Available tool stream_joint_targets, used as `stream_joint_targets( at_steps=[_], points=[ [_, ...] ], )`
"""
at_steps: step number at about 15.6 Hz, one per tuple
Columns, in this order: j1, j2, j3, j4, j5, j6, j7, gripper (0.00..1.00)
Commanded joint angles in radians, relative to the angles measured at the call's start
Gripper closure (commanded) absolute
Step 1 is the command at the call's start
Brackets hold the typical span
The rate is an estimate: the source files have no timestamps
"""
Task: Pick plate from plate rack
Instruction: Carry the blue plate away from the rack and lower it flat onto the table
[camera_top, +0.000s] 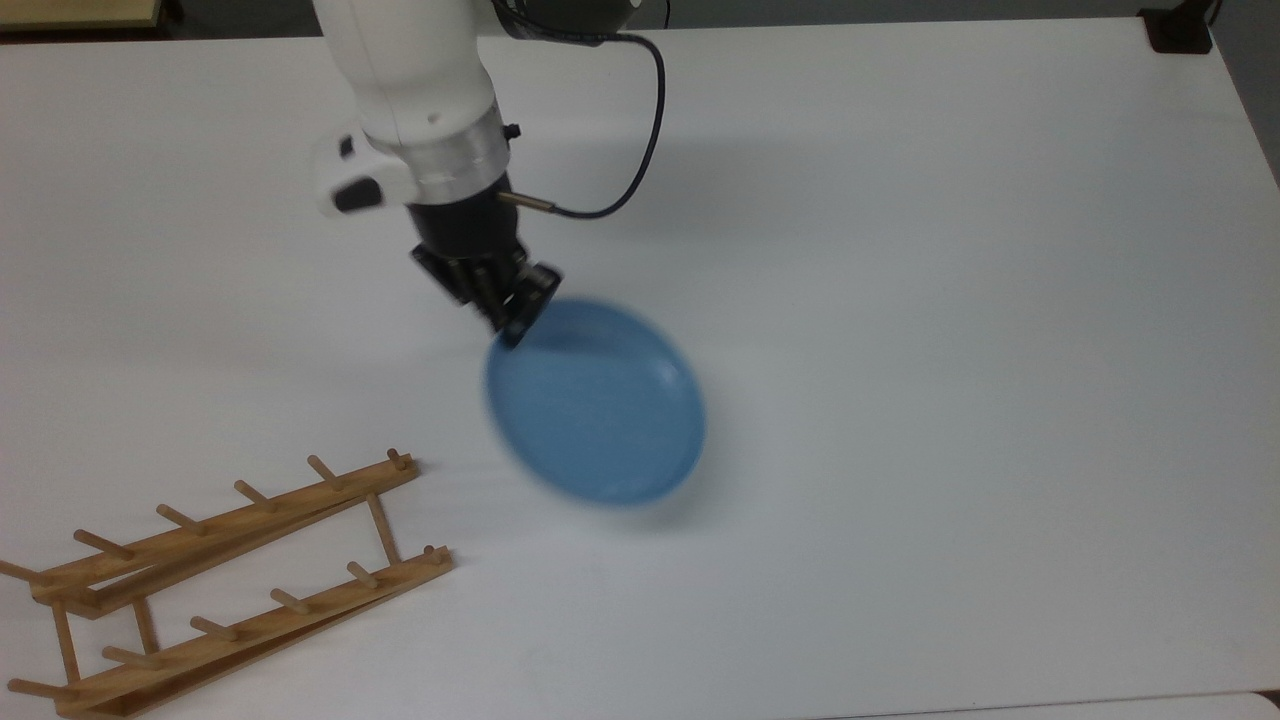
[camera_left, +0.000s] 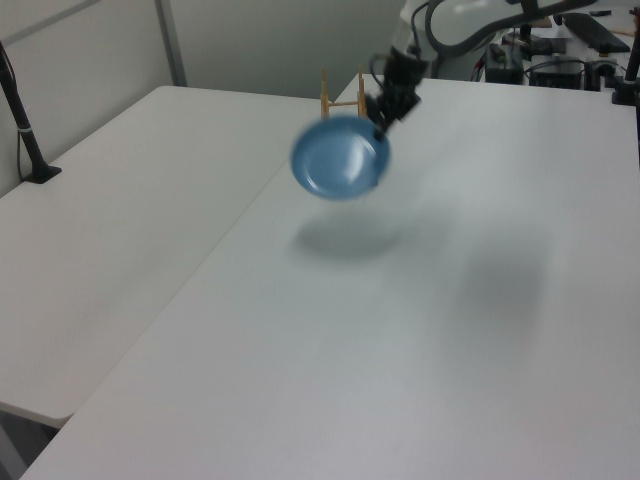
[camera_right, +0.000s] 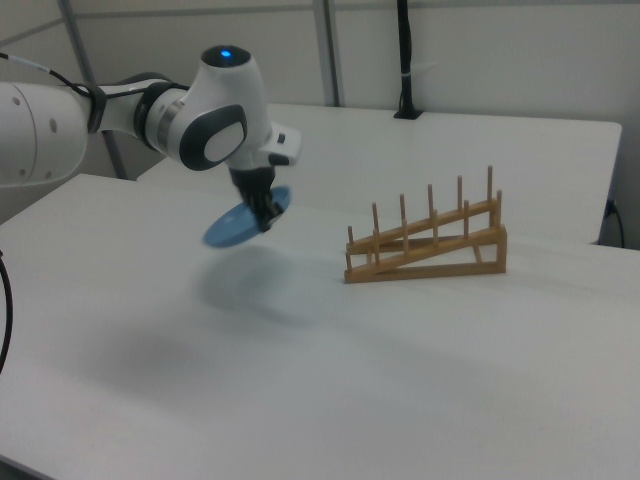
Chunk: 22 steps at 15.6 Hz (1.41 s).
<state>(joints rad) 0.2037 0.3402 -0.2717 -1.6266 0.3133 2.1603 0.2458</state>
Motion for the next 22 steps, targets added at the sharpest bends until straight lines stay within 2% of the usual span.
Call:
stream_joint_targets(
  at_steps=[1, 4, 6, 9, 12, 13, 14, 16, 17, 20, 22],
  points=[
    [-0.007, -0.047, -0.017, -0.059, 0.053, -0.317, -0.320, 1.00],
    [-0.024, -0.043, -0.064, -0.091, 0.033, -0.405, -0.578, 1.00],
    [-0.026, -0.032, -0.084, -0.117, -0.037, -0.408, -0.693, 1.00],
    [-0.047, 0.025, -0.084, -0.130, -0.115, -0.386, -0.776, 1.00],
    [-0.060, 0.054, -0.086, -0.160, -0.148, -0.332, -0.806, 1.00],
    [-0.061, 0.056, -0.086, -0.173, -0.152, -0.314, -0.806, 0.92],
    [-0.063, 0.057, -0.086, -0.185, -0.155, -0.298, -0.806, 0.75],
    [-0.069, 0.068, -0.087, -0.184, -0.163, -0.286, -0.795, 0.12],
    [-0.078, 0.065, -0.089, -0.180, -0.163, -0.287, -0.793, 0.00],
    [-0.067, 0.028, -0.110, -0.168, -0.166, -0.295, -0.757, 0.00],
    [-0.061, -0.016, -0.107, -0.130, -0.225, -0.300, -0.615, 0.00]
  ],
)
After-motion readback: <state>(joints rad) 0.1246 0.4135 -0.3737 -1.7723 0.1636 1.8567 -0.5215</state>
